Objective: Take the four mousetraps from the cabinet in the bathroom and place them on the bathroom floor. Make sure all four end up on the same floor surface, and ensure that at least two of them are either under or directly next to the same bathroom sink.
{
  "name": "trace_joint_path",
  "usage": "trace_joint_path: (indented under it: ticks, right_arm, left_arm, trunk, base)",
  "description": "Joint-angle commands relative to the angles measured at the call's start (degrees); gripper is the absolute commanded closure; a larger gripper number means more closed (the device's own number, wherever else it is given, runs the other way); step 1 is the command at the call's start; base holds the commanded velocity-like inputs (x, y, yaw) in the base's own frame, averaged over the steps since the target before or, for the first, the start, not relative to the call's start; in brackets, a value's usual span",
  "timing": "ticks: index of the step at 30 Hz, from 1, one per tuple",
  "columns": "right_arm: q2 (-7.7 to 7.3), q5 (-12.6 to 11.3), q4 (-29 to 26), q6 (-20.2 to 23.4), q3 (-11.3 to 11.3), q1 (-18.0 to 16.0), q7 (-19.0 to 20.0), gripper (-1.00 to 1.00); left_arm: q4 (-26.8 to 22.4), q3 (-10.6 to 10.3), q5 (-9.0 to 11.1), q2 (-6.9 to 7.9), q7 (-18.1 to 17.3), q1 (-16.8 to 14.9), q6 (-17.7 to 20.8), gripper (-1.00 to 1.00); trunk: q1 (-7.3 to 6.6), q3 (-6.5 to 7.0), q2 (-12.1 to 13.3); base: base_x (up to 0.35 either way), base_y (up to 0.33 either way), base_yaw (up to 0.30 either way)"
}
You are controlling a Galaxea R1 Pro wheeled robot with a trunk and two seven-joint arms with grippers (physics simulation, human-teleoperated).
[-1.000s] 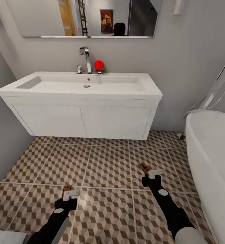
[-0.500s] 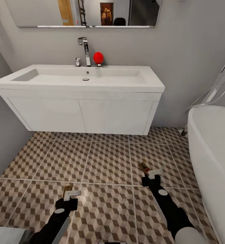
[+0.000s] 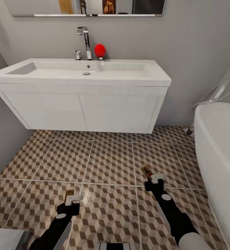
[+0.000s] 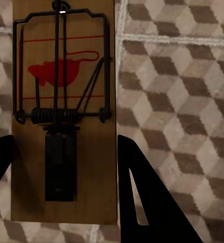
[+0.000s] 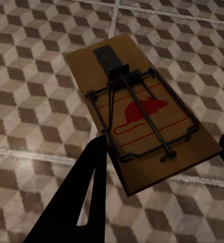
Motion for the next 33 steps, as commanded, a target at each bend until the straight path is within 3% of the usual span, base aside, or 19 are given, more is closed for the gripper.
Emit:
trace_joint_path:
  ticks: [1, 27, 33]
  right_arm:
    - [0.01, 0.47, -0.11, 0.38, 0.0, -0.01, 0.12, 1.0]
    - [-0.04, 0.47, -0.11, 0.3, 0.0, 0.02, 0.14, 1.0]
    - [-0.07, 0.5, -0.13, 0.3, 0.0, 0.0, 0.11, 1.0]
  left_arm:
    - [-0.09, -0.3, 0.42, 0.08, 0.52, -0.03, 0.24, 1.0]
    - [-0.03, -0.3, 0.42, 0.07, 0.52, -0.03, 0.24, 1.0]
    - [-0.02, -0.37, 0.42, 0.08, 0.52, -0.03, 0.18, 1.0]
  trunk:
    - [0.21, -0.32, -0.43]
    - [5.92, -7.36, -10.86]
    - [5.92, -7.91, -10.86]
  base:
    - [0.0, 0.0, 0.0]
    - [0.0, 0.0, 0.0]
    - [0.0, 0.0, 0.0]
